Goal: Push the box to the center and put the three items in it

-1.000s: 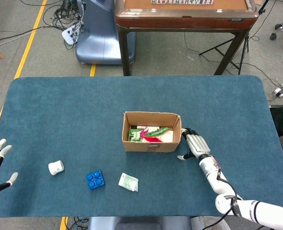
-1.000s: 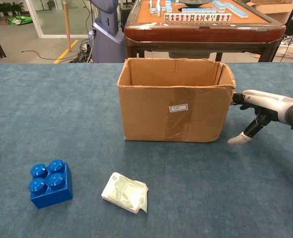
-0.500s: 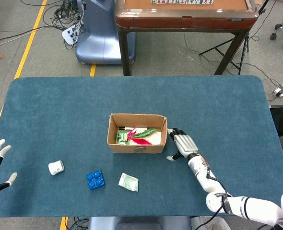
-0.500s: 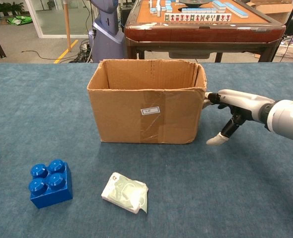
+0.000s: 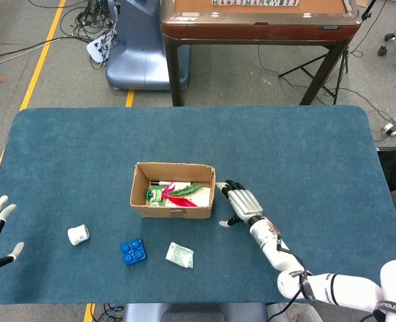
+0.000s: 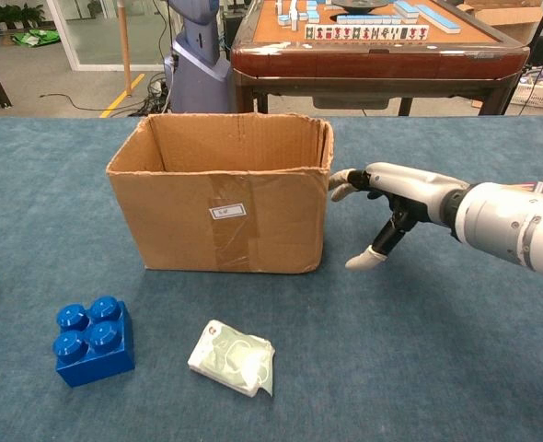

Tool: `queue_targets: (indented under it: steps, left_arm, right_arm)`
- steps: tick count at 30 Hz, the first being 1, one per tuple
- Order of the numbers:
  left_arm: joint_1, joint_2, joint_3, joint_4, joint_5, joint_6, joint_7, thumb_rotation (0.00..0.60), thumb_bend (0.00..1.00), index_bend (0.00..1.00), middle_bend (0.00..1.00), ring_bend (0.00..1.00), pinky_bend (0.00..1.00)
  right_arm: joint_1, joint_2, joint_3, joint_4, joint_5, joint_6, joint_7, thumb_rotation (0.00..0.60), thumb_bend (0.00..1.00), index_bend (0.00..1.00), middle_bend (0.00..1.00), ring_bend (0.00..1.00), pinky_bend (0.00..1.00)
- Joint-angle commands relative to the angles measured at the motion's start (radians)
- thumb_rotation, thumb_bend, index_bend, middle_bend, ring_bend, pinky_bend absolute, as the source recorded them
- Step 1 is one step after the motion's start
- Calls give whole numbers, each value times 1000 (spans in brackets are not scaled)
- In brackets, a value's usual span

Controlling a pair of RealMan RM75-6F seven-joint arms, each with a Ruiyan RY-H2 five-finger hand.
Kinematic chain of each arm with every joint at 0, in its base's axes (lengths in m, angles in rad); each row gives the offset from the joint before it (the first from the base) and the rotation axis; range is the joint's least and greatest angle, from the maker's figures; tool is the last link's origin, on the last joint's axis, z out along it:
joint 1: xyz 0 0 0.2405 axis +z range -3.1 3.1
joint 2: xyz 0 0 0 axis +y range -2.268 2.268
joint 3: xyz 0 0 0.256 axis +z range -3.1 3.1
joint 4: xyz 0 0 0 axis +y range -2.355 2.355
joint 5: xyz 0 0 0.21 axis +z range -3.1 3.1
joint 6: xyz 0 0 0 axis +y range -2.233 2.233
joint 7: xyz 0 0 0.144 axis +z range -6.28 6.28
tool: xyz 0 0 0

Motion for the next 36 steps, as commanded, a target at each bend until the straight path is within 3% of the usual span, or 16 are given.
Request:
queue_targets:
  steps: [1,7,15,19,24,28,36]
  left_arm:
    - [0,0,0,0,0,0,-1,600,222,161,73,183,523]
    - [2,1,0,0,1,2,-4,600,222,161,73,183,523]
    - [-4,-7,6,-5,1,-16,-3,600,223,161,86,183,516]
    - [-14,-8,9,-5,-1,-42,-27,600,222,161,98,175,387]
    - [-27,8,18,-14,-8,-84,-49,600,222,193,99,73,201]
    - [-36,35,30,-45,-11,-120,-64,600,222,199,99,8,173]
    - [-70,66,49,-110,-44,-220,-28,600,222,175,90,0,172]
  right_arm:
    - [-4,15,-7,-10,-1,11,-4,600,15,98,139,26,92]
    - [-52,108,-39,-90,-40,93,-27,600,15,98,139,26,92]
    - [-169,305,-107,-247,-159,262,-56,600,15,98,140,26,92]
    - [-233,390,-137,-306,-215,340,-49,600,16,120,147,26,92]
    - [-315,481,-185,-349,-304,422,-21,600,20,123,152,26,92]
    - [-378,547,-231,-375,-411,457,79,600,28,123,168,29,92]
    - [-475,601,-285,-360,-569,539,223,600,31,145,171,31,94]
